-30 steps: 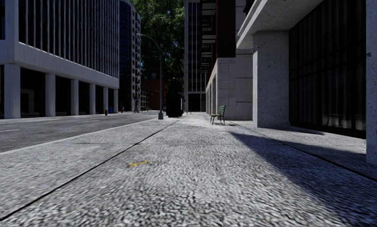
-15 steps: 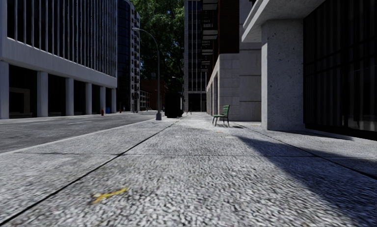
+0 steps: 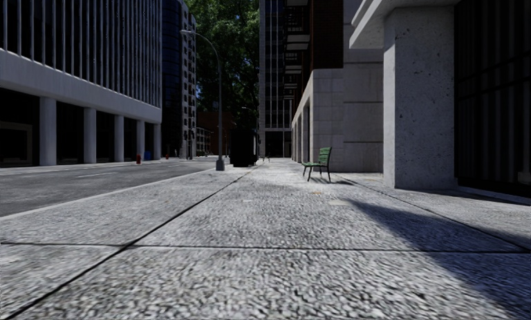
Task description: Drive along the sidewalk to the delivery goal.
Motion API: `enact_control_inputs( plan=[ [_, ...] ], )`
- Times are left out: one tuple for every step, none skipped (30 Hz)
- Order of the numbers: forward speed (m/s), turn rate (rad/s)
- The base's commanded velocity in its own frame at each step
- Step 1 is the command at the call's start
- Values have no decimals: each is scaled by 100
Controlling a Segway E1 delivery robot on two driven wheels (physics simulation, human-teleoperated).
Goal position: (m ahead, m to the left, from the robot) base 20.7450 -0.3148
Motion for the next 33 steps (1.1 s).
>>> enact_control_inputs(
  plan=[
    [200, 0],
    [200, 0],
    [200, 0],
    [200, 0],
    [200, 0],
    [200, 0],
    [200, 0],
    [200, 0],
    [200, 0],
    [200, 0],
    [200, 0],
    [200, 0],
    [200, 0],
    [200, 0],
    [200, 0],
    [200, 0],
    [200, 0],
    [200, 0],
    [200, 0],
    [200, 0],
    [200, 0],
    [200, 0],
    [200, 0],
    [200, 0],
    [200, 0],
    [200, 0],
    [200, 0],
    [200, 0],
    [200, 0],
    [200, 0],
    [200, 0],
    [200, 0],
    [200, 0]
  ],
)
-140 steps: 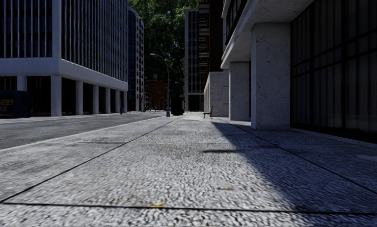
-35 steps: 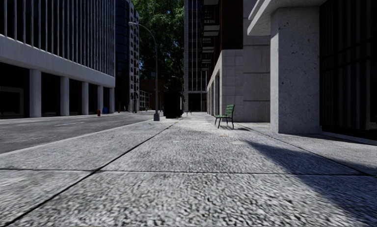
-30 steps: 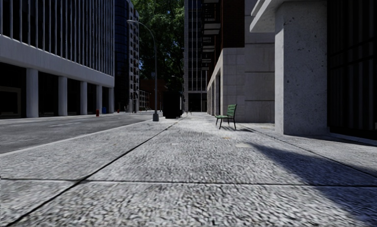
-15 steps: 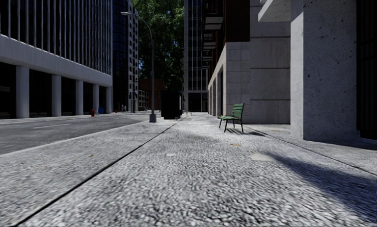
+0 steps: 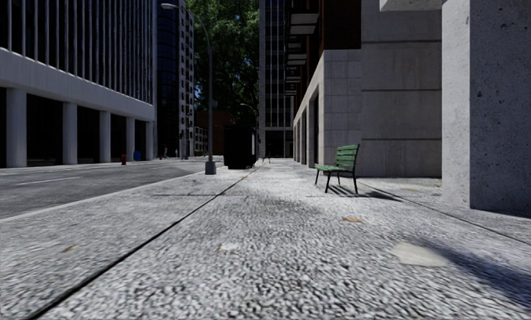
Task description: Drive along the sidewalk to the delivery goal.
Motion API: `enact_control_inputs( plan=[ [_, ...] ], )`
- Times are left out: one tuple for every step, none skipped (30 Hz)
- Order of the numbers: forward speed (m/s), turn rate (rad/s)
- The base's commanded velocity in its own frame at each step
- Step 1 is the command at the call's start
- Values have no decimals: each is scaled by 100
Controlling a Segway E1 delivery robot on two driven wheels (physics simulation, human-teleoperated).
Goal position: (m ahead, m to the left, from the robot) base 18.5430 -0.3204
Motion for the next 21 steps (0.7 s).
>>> enact_control_inputs(
  plan=[
    [200, 0],
    [200, 0],
    [200, 0],
    [200, 0],
    [200, 0],
    [200, 0],
    [200, 0],
    [200, 0],
    [200, 0],
    [200, 0],
    [200, 0],
    [200, 0],
    [200, 0],
    [200, 0],
    [200, 0],
    [200, 0],
    [200, 0],
    [200, 0],
    [200, 0],
    [200, 0],
    [200, 0]
  ],
)
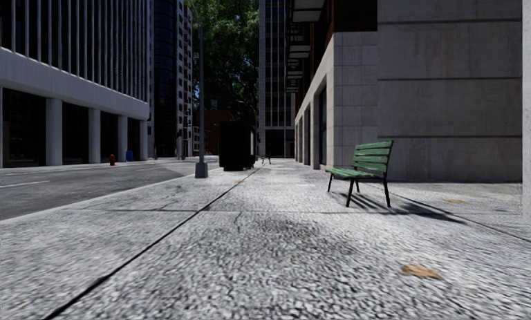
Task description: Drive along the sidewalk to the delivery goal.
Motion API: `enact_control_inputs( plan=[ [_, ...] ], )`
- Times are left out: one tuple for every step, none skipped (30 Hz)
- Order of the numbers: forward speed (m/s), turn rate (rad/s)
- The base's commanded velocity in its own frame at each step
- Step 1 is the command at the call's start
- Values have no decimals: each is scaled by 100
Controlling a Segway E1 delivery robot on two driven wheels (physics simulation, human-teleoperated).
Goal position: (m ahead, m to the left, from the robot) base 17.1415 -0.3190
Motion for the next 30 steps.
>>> enact_control_inputs(
  plan=[
    [200, 0],
    [200, 0],
    [200, 0],
    [200, 0],
    [200, 0],
    [200, 0],
    [200, 0],
    [200, 0],
    [200, 0],
    [200, 0],
    [200, 0],
    [200, 0],
    [200, 0],
    [200, 0],
    [200, 0],
    [200, 0],
    [200, 0],
    [200, 0],
    [200, 0],
    [200, 0],
    [200, 0],
    [200, 0],
    [200, 0],
    [200, 0],
    [200, -1],
    [200, -4],
    [200, -5],
    [200, -5],
    [200, -5],
    [200, -6]
  ],
)
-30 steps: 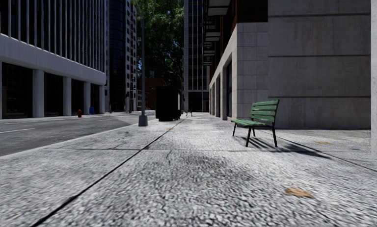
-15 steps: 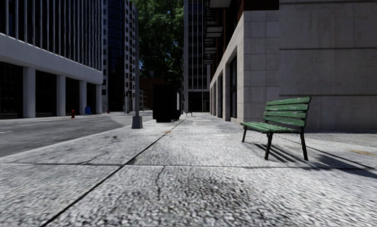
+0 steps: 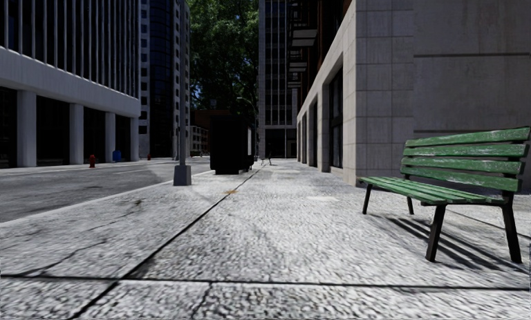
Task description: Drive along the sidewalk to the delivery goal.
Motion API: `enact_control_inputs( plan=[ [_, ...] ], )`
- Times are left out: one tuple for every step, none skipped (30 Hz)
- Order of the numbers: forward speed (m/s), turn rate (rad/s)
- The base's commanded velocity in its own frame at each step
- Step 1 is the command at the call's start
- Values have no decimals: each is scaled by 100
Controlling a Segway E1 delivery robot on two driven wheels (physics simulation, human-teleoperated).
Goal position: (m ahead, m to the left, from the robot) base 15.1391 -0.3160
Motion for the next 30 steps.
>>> enact_control_inputs(
  plan=[
    [200, -7],
    [200, -9],
    [200, -9],
    [200, -10],
    [200, -12],
    [200, -14],
    [200, -15],
    [200, -15],
    [200, -19],
    [200, -21],
    [200, -21],
    [200, -22],
    [200, -22],
    [200, -22],
    [200, -22],
    [200, -22],
    [200, -22],
    [200, -22],
    [200, -22],
    [200, -22],
    [200, -22],
    [200, -22],
    [200, -22],
    [200, -22],
    [200, -22],
    [200, -21],
    [200, -1],
    [200, 0],
    [200, 0],
    [200, 0]
  ],
)
